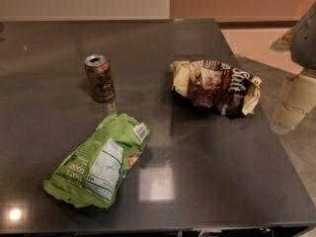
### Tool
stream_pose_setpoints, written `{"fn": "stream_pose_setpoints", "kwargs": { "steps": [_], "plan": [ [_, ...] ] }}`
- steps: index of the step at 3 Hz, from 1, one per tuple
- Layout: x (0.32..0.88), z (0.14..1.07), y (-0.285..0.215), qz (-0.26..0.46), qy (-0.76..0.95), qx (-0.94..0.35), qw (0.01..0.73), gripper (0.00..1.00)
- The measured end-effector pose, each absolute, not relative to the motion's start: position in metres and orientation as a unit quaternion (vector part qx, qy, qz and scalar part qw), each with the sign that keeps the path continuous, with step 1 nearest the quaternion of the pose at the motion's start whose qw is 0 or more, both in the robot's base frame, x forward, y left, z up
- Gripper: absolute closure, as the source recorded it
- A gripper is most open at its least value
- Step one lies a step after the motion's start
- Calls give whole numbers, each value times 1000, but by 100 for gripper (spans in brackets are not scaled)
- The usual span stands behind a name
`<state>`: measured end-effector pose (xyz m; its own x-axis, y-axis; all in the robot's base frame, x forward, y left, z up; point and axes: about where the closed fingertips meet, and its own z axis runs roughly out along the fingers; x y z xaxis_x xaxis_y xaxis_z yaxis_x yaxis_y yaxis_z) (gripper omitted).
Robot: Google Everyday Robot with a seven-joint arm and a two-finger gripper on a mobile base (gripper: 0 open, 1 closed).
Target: Move brown chip bag near green rice chip bag
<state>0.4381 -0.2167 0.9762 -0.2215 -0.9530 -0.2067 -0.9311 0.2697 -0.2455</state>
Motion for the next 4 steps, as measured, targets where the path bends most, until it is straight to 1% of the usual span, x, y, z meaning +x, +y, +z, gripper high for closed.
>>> {"fn": "stream_pose_setpoints", "kwargs": {
  "steps": [2,4],
  "plan": [
    [443,976,-216,-30,777,-608,160,0],
    [488,958,-209,-9,771,-615,164,0]
  ]
}}
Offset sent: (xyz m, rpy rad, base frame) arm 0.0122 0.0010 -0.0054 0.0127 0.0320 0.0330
